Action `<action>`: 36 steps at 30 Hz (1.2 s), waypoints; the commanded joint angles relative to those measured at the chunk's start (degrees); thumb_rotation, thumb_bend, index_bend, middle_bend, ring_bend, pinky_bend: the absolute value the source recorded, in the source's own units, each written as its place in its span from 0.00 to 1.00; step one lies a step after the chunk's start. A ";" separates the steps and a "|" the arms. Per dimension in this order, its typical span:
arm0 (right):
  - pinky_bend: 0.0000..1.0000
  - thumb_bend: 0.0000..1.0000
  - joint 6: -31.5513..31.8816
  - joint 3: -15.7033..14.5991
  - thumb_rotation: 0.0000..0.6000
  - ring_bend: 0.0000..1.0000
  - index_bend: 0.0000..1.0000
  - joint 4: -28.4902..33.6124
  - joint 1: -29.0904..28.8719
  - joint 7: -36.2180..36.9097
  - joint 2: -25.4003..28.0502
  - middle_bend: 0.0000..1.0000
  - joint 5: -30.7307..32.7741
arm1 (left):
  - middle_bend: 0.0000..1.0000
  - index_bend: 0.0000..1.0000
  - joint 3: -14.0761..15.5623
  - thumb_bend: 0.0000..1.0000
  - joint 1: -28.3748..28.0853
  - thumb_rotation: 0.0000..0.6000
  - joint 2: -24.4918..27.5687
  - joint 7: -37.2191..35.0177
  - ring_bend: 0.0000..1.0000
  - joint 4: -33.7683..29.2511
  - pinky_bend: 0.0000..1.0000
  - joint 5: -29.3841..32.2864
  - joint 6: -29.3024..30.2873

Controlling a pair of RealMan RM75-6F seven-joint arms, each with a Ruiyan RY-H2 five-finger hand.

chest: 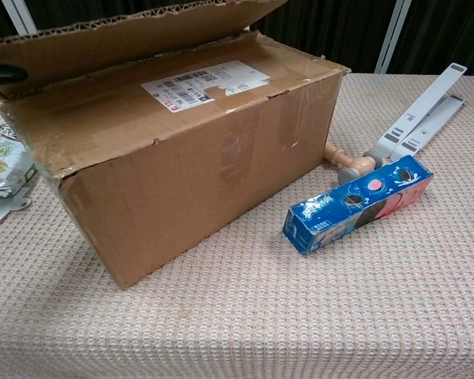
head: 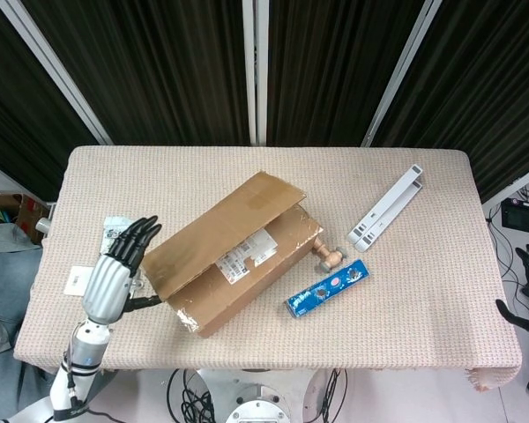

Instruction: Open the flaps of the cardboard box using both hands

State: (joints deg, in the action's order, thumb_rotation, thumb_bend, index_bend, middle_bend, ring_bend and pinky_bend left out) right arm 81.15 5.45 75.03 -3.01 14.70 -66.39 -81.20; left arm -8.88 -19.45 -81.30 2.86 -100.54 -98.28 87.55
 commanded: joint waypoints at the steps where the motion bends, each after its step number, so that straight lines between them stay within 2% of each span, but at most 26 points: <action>1: 0.00 0.18 0.03 -0.03 1.00 0.00 0.00 -0.05 -0.03 0.00 -0.07 0.00 -0.10 | 0.05 0.00 -2.59 0.02 -0.79 1.00 -2.08 2.67 0.08 0.98 0.18 1.57 1.21; 5: 0.00 0.18 0.14 0.10 1.00 0.00 0.00 -0.07 0.00 0.06 -0.07 0.00 0.01 | 0.03 0.00 -6.16 0.04 -1.90 1.00 -4.52 6.48 0.08 4.01 0.18 1.25 4.25; 9: 0.00 0.18 0.14 0.03 1.00 0.00 0.00 -0.10 0.01 0.50 0.18 0.00 -0.20 | 0.01 0.00 -9.42 0.07 -3.21 1.00 -6.64 9.53 0.07 9.69 0.18 -1.07 8.68; 15: 0.00 0.18 -0.29 0.02 1.00 0.00 0.00 -0.49 -0.30 0.54 -0.05 0.00 -0.28 | 0.00 0.00 -12.04 0.07 -4.93 1.00 -8.43 12.43 0.07 16.53 0.18 -1.19 11.24; 22: 0.00 0.18 -0.52 0.10 1.00 0.00 0.00 -0.28 -0.54 0.30 0.01 0.00 -0.27 | 0.00 0.00 -11.62 0.07 -6.23 1.00 -7.12 17.22 0.07 22.23 0.18 -1.25 9.75; 28: 0.00 0.18 0.77 -0.07 1.00 0.00 0.00 0.80 -0.40 -1.03 0.27 0.00 -1.26 | 0.00 0.00 -10.91 0.09 -5.23 1.00 -4.14 26.40 0.07 19.57 0.18 3.42 5.25; 33: 0.00 0.18 1.53 -0.07 1.00 0.00 0.00 1.98 -0.36 -1.90 0.67 0.00 -1.76 | 0.00 0.00 -10.75 0.09 -5.04 1.00 -2.57 27.33 0.07 17.65 0.18 5.86 3.79; 36: 0.00 0.18 1.62 -0.05 1.00 0.00 0.00 2.92 -0.58 -2.28 1.13 0.00 -2.15 | 0.00 0.00 -11.06 0.08 -4.46 1.00 -1.92 24.60 0.07 15.39 0.18 7.54 4.37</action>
State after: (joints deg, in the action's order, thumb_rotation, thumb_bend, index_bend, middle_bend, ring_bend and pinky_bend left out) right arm 82.72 5.40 77.73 -3.50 12.52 -65.42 -83.17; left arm -19.78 -24.34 -83.70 29.08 -83.75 -91.83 91.68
